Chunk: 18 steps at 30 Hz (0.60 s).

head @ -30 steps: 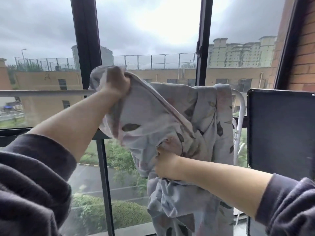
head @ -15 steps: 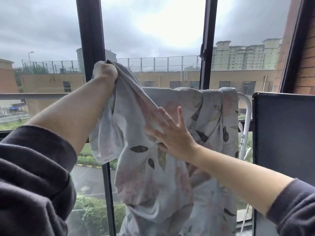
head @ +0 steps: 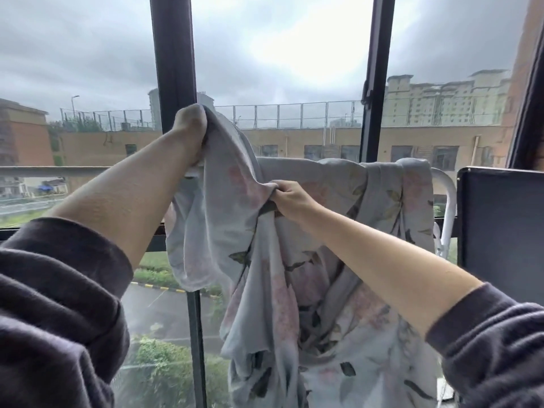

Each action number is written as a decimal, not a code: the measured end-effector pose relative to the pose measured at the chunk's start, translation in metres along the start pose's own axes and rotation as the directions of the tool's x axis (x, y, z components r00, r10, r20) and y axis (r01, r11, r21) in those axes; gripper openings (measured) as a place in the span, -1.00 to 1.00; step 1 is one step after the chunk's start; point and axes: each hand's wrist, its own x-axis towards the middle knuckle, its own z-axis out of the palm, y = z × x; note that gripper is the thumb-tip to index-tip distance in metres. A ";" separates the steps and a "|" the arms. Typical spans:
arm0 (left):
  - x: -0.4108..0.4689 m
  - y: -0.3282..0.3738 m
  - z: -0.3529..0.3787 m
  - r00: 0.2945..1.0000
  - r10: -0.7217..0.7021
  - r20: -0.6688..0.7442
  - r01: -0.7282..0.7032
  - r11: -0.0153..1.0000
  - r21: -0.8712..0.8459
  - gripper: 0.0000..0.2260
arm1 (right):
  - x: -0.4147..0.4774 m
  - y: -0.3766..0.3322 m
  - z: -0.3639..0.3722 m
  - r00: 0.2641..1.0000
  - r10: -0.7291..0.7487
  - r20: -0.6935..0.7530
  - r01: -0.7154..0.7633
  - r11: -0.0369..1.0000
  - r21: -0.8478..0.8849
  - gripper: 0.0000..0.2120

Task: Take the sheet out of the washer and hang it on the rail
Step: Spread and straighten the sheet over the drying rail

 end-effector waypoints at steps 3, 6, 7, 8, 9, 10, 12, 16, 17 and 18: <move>-0.001 -0.006 0.000 0.991 0.043 0.127 -0.047 0.999 0.028 -0.73 | 0.006 -0.007 0.002 0.992 -0.039 0.117 0.037 0.999 0.021 -0.71; 0.014 -0.015 -0.001 0.972 0.229 -0.047 -0.213 0.952 0.219 -0.70 | 0.012 -0.010 -0.005 0.970 -0.020 0.244 0.025 1.000 -0.014 -0.77; 0.021 -0.015 -0.002 0.953 0.285 -0.103 -0.257 0.939 0.227 -0.70 | 0.017 -0.010 -0.011 0.972 -0.039 0.233 0.057 0.996 -0.070 -0.79; 0.030 -0.013 -0.002 0.931 0.341 -0.131 -0.308 0.925 0.223 -0.69 | 0.025 -0.010 -0.018 0.979 -0.107 0.172 0.137 0.976 -0.170 -0.81; 0.035 -0.008 -0.002 0.921 0.362 -0.142 -0.330 0.921 0.210 -0.71 | 0.032 -0.010 -0.024 0.971 -0.211 0.112 0.235 0.925 -0.298 -0.79; 0.041 -0.005 -0.002 0.911 0.387 -0.145 -0.354 0.912 0.205 -0.74 | 0.037 -0.009 -0.030 0.950 -0.306 0.069 0.301 0.825 -0.478 -0.73; 0.048 0.001 0.003 0.903 0.405 -0.139 -0.374 0.904 0.207 -0.78 | 0.048 -0.008 -0.038 0.899 -0.435 0.055 0.289 0.493 -0.821 -0.65; 0.059 -0.002 0.007 0.895 0.428 -0.123 -0.405 0.898 0.174 -0.79 | 0.066 0.000 -0.037 0.934 -0.357 0.025 0.226 0.535 -0.814 -0.74; 0.061 -0.003 0.006 0.901 0.415 -0.124 -0.392 0.903 0.174 -0.79 | 0.069 0.004 -0.036 0.937 -0.349 -0.017 0.212 0.608 -0.765 -0.73; 0.066 -0.003 0.006 0.896 0.425 -0.127 -0.401 0.898 0.181 -0.79 | 0.073 0.004 -0.035 0.930 -0.363 -0.061 0.204 0.645 -0.736 -0.74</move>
